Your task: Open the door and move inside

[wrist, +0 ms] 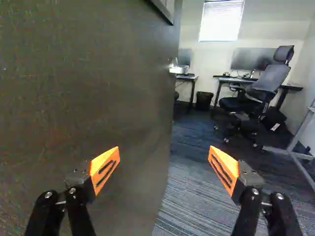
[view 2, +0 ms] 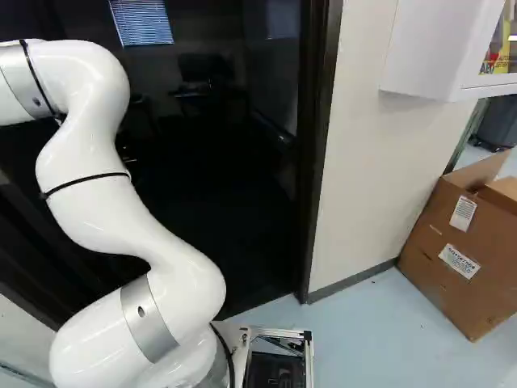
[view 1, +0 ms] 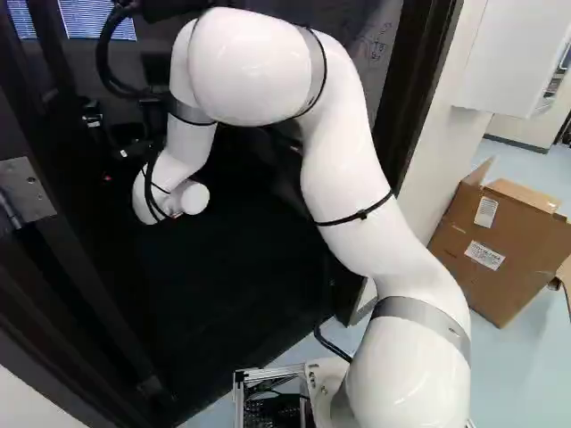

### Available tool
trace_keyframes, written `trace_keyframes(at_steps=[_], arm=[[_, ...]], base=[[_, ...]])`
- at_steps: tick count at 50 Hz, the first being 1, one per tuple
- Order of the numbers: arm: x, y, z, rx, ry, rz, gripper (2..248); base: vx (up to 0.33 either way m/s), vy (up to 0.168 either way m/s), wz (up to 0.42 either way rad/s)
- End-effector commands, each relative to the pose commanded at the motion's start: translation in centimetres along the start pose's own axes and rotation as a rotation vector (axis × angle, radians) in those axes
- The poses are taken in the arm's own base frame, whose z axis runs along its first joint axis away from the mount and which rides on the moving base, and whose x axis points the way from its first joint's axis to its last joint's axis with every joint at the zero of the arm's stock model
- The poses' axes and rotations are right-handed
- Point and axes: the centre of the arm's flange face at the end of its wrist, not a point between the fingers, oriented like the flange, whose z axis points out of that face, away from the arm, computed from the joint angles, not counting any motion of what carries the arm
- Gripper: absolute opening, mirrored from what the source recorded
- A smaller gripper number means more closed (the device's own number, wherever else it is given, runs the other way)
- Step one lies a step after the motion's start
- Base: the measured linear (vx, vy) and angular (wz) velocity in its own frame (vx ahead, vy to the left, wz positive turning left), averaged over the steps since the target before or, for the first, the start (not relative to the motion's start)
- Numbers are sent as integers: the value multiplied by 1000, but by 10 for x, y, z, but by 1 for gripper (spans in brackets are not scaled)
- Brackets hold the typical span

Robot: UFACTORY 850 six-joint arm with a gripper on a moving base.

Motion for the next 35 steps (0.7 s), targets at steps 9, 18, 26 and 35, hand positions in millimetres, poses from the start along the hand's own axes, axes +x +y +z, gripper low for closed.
trace_keyframes(at_steps=[9, 18, 26, 35], arm=[[-1, -7, 10, 11, 9, -1, 247], [-2, -16, 23, 25, 20, -4, 247], [-3, -25, 35, 48, 32, -12, 247], [-5, -39, 47, 87, 45, -30, 247]], base=[[0, 0, 0], [0, 0, 0], [0, 0, 0], [2, -7, -38]])
